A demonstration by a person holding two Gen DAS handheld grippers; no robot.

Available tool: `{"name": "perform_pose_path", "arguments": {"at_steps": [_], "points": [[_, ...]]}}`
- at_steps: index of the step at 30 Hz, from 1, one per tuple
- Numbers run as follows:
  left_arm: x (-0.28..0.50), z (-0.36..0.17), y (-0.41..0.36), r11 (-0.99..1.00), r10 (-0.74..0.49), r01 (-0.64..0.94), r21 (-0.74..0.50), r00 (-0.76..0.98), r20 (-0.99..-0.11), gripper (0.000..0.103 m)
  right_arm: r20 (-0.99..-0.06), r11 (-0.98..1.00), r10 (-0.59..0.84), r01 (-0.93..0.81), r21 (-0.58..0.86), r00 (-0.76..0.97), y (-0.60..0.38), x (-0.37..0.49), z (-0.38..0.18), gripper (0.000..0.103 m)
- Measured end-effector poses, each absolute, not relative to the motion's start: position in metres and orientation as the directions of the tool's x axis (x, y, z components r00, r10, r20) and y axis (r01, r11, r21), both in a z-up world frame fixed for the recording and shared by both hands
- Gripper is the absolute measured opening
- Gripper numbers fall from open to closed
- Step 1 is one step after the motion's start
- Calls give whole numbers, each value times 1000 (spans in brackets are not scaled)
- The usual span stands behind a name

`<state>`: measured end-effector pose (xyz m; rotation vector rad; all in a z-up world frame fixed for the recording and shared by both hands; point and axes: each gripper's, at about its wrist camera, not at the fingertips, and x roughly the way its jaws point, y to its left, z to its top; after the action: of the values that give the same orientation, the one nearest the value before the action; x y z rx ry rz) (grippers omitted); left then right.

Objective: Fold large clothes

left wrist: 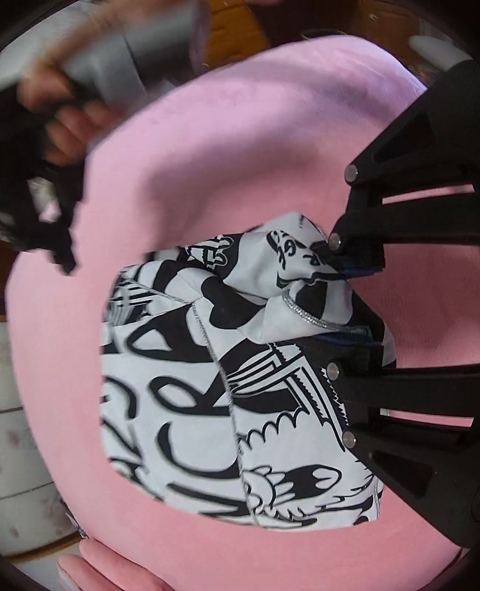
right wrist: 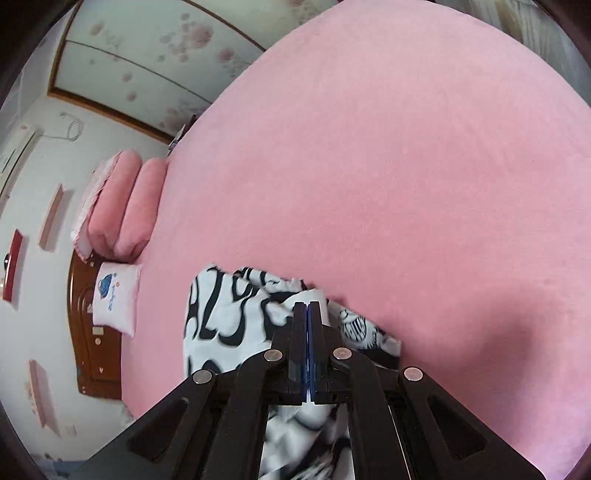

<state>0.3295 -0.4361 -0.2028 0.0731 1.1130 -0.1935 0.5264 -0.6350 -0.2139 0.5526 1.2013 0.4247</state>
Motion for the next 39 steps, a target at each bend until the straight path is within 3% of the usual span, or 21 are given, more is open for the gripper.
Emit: {"name": "perform_pose_path", "arguments": {"at_steps": [2, 4, 6, 8, 10, 18, 24, 26, 28, 33, 36, 39], "points": [[331, -203, -445, 975, -126, 218, -41, 395, -910, 34, -778, 809, 571, -18, 588, 263, -629, 503, -206, 3], [338, -194, -453, 963, -184, 250, -96, 358, -915, 58, -758, 779, 614, -15, 627, 220, -629, 478, -207, 4], [332, -181, -446, 945, -269, 271, -181, 332, -904, 59, -747, 754, 647, 17, 657, 157, -622, 453, -212, 8], [327, -167, -441, 936, -309, 266, -230, 313, -898, 59, -724, 725, 680, 45, 688, 112, -608, 429, -212, 28], [322, -155, -426, 935, -321, 252, -249, 307, -896, 60, -722, 720, 686, 55, 692, 89, -604, 410, -216, 39], [312, -128, -360, 986, -132, 143, -83, 376, -917, 62, -779, 783, 622, 72, 618, -78, -549, 371, -246, 40], [324, -145, -264, 996, -73, -27, -88, 351, -934, 62, -806, 821, 571, 91, 564, -154, -514, 353, -274, 39], [335, -150, -229, 992, -74, -74, -106, 345, -936, 62, -834, 844, 536, 51, 534, -129, -502, 349, -275, 16], [337, -154, -214, 986, -76, -115, -122, 340, -937, 62, -853, 857, 515, 25, 515, -85, -491, 342, -273, 11], [335, -157, -193, 971, -112, -169, -172, 313, -943, 62, -909, 908, 418, 22, 418, 1, -477, 324, -258, 7], [343, -167, -188, 956, -176, -175, -236, 299, -938, 62, -914, 912, 404, 67, 405, 37, -474, 314, -257, 6], [351, -170, -183, 962, -174, -153, -225, 288, -942, 62, -914, 906, 403, 122, 405, 41, -488, 301, -267, 5]]}}
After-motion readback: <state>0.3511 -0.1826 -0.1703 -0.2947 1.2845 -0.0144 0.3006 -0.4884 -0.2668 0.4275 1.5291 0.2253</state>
